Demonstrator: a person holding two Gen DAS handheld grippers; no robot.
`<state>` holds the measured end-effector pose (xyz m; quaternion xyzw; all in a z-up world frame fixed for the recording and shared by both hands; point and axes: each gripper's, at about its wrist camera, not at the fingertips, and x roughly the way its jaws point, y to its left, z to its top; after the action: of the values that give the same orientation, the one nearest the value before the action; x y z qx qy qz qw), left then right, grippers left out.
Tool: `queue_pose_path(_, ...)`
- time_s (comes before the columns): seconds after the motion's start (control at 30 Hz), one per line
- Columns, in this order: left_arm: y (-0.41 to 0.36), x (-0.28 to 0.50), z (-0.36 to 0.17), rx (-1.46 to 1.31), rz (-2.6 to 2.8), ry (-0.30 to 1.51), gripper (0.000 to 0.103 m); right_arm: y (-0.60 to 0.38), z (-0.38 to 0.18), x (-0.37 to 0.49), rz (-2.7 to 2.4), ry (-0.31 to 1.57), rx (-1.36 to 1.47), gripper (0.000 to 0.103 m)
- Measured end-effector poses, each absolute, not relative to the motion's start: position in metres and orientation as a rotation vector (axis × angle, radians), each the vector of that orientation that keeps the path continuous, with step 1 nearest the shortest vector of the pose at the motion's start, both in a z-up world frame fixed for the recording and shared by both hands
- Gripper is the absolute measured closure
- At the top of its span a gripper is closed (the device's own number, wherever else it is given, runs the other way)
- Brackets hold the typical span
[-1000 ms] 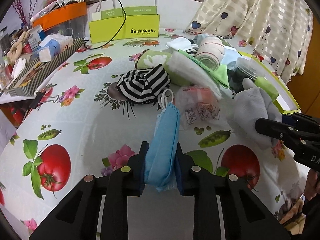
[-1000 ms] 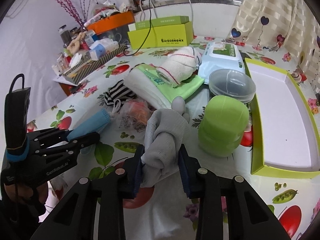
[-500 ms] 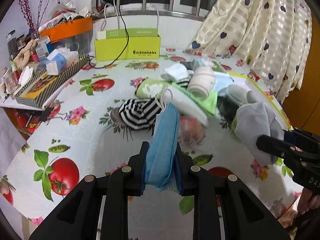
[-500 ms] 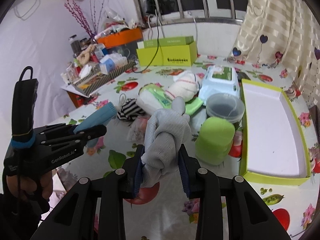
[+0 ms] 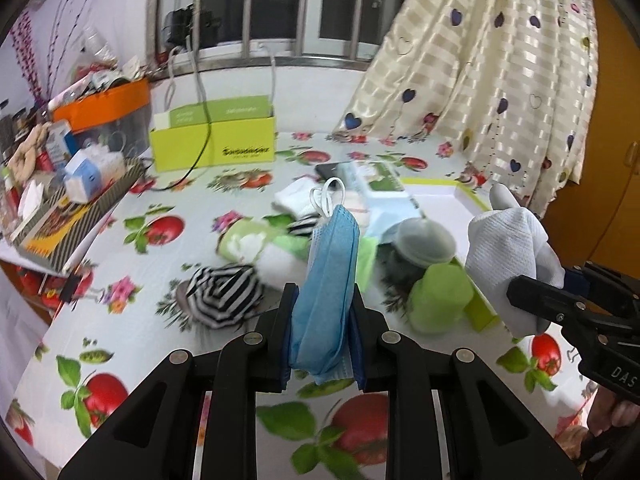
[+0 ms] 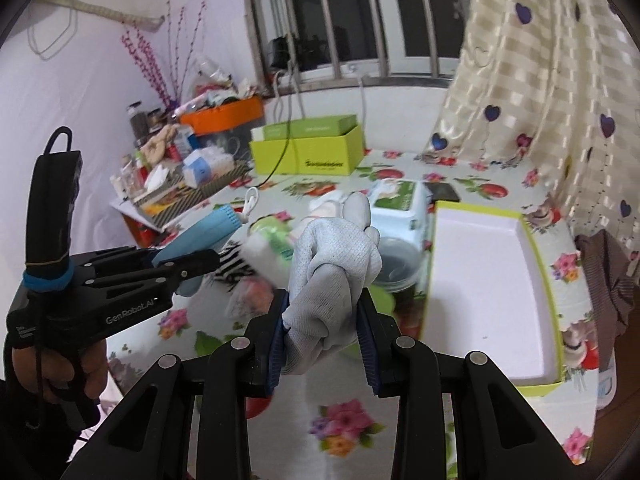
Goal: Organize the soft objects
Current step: 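Carry the grey sock with the right tool into the white tray while the left tool carries the mask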
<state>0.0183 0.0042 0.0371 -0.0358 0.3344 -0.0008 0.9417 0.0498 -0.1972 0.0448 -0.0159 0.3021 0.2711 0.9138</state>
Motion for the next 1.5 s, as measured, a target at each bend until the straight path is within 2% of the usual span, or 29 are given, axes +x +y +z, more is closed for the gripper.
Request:
queue_pose_path(0.33,-0.041,0.049,0.05,-0.036,-0.084,0.672,0.079,-0.246,0.042,0.066,0.477,0.613,0.015,0.072)
queue_pose_path(0.7,-0.101,0.088,0.051,-0.009,-0.192,0.69,0.079,-0.306,0.014,0.1,0.369,0.681,0.074,0.072)
queue_pose_path(1.2,-0.162,0.142,0.015,-0.039,-0.297,0.818,0.079,-0.333,-0.022,0.133,0.349,0.787,0.07,0.07)
queue_pose_path(1.3,-0.171,0.149,0.003,-0.033,-0.312,0.845,0.079,-0.335,-0.025,0.134,0.344,0.801,0.059,0.064)
queue_pose_path(1.37,-0.175,0.153,-0.004,-0.036,-0.325,0.868,0.079,-0.337,-0.026,0.134,0.34,0.802,0.056,0.052)
queue_pose_path(1.4,-0.176,0.155,-0.008,-0.039,-0.327,0.882,0.079,-0.337,-0.026,0.134,0.336,0.801,0.055,0.049)
queue_pose_path(1.5,-0.178,0.159,-0.018,-0.056,-0.347,0.924,0.078,-0.34,-0.025,0.132,0.328,0.795,0.05,0.048)
